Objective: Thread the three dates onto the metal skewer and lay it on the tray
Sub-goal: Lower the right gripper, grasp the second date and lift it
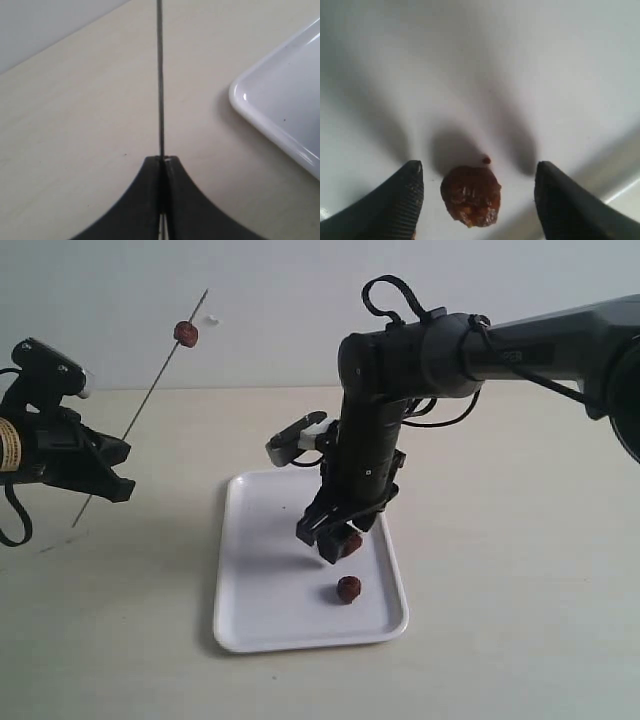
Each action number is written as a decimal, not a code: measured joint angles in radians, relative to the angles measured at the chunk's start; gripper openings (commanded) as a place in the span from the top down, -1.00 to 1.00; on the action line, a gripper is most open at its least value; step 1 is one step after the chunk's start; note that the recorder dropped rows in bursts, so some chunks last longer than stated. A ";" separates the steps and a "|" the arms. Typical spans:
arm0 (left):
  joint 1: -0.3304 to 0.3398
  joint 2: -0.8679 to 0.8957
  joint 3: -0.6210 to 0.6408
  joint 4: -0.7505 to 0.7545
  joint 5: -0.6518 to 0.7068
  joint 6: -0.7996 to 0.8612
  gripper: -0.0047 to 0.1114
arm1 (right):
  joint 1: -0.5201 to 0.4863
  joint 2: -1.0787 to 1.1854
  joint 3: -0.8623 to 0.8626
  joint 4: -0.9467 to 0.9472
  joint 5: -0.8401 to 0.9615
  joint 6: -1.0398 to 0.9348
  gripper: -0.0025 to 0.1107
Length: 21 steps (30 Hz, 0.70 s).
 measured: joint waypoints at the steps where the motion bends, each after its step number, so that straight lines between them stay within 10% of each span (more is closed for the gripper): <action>1: 0.000 0.000 0.000 0.000 0.000 -0.002 0.92 | 0.000 0.000 0.000 -0.007 0.000 0.012 -0.14; 21: 0.000 0.000 0.000 0.001 0.000 -0.011 0.92 | 0.081 0.003 0.000 -0.171 0.024 0.220 -0.04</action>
